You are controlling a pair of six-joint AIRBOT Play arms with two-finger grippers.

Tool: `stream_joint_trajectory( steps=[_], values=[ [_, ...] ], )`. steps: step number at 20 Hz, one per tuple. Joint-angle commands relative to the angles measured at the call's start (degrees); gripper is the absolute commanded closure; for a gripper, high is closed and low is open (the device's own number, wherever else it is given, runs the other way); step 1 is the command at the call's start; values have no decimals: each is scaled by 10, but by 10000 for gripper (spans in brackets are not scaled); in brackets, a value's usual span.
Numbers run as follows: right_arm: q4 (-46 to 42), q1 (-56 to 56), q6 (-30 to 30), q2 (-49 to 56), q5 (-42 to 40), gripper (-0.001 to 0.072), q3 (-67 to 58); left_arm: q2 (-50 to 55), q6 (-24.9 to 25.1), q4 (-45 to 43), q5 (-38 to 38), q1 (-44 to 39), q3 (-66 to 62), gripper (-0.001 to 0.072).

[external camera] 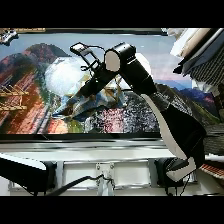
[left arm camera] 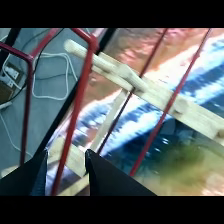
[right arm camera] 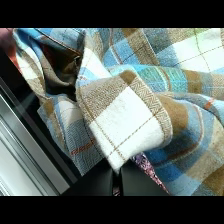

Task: Fold the clothes and pants, and hang the long-sleeved shirts on hangers.

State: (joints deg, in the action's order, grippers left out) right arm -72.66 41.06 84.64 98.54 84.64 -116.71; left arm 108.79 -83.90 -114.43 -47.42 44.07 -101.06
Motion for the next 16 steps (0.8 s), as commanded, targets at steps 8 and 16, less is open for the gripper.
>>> stream_joint_trajectory(
  steps=[8,16],
  values=[
    [0,1,4,0,2,680,0,5,33,54,28,9,-10,616],
    [0,1,7,-2,5,680,0,4,47,72,32,14,-10,687]
  ],
)
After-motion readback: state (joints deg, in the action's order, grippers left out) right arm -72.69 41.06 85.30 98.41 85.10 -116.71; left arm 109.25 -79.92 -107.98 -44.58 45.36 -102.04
